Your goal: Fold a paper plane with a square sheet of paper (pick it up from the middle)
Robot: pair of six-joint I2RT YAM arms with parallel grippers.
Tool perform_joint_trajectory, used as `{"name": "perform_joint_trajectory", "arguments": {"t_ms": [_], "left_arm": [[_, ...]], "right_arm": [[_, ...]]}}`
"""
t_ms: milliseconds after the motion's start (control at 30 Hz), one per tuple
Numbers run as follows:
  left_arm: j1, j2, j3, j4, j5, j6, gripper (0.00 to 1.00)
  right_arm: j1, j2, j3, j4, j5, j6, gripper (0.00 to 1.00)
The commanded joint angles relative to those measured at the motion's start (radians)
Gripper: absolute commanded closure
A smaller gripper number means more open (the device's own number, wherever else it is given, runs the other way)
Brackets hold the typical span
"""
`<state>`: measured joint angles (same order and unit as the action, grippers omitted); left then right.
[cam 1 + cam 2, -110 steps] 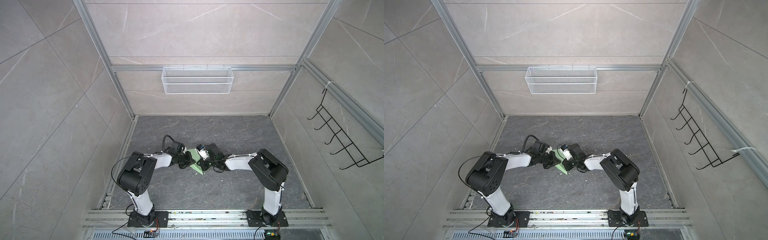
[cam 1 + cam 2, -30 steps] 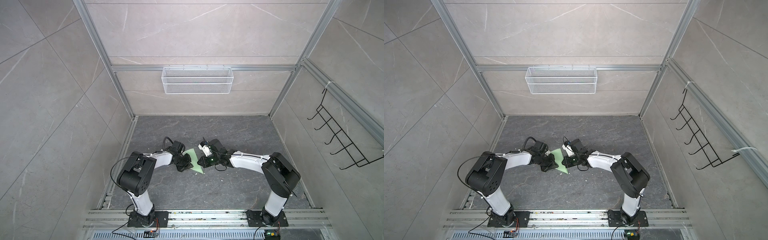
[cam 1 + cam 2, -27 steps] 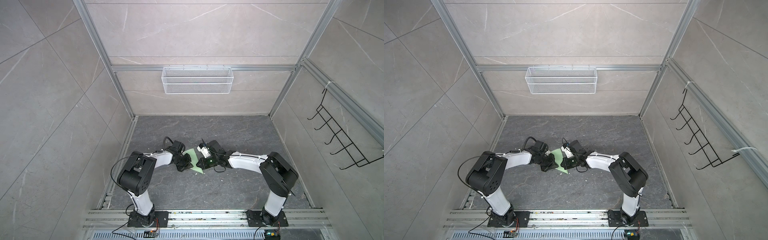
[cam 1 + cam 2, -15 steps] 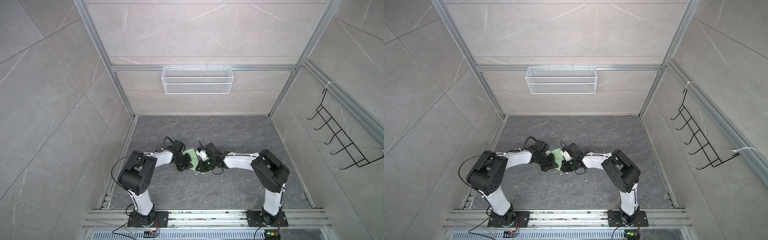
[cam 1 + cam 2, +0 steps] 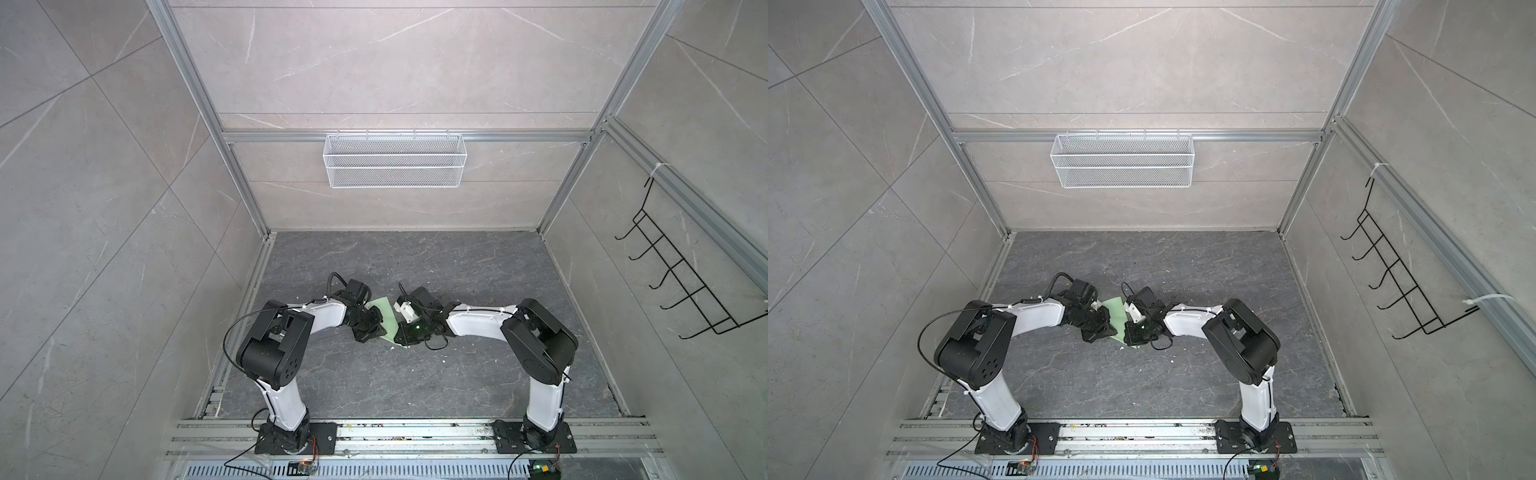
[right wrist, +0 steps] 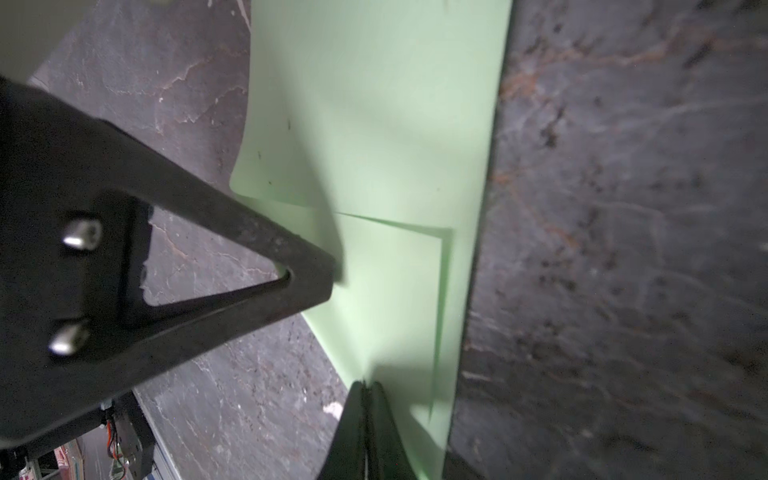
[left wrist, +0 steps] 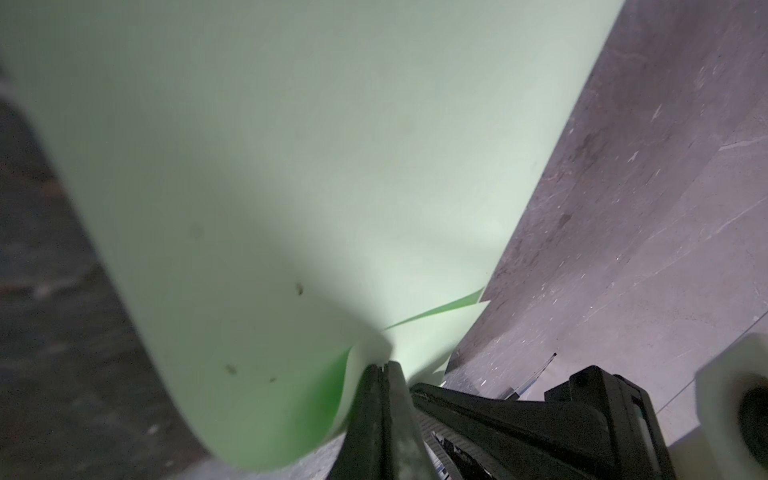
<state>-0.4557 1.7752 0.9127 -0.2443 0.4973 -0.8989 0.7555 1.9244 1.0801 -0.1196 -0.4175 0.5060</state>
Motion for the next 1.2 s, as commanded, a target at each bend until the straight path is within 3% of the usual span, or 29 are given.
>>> {"name": "perform_joint_trajectory", "arguments": {"t_ms": [0, 167, 333, 733, 1167], "left_arm": [[-0.004, 0.056, -0.007, -0.074, -0.104, 0.029, 0.98], [-0.005, 0.061, 0.005, -0.09, -0.112, 0.034, 0.98], [-0.005, 0.059, 0.012, -0.081, -0.102, 0.045, 0.98], [-0.005, 0.031, 0.006, 0.023, -0.026, 0.047, 0.9], [-0.004, -0.041, -0.001, 0.042, -0.02, 0.054, 0.85]], "right_arm": [[0.003, -0.021, -0.003, -0.046, 0.024, 0.01, 0.9], [0.004, -0.095, -0.024, -0.038, 0.024, -0.024, 0.85], [-0.005, -0.096, -0.014, -0.062, 0.101, -0.093, 0.72], [-0.12, 0.084, 0.13, 0.016, -0.154, -0.157, 0.66], [-0.148, 0.109, 0.158, 0.023, -0.165, -0.166, 0.64]]}}
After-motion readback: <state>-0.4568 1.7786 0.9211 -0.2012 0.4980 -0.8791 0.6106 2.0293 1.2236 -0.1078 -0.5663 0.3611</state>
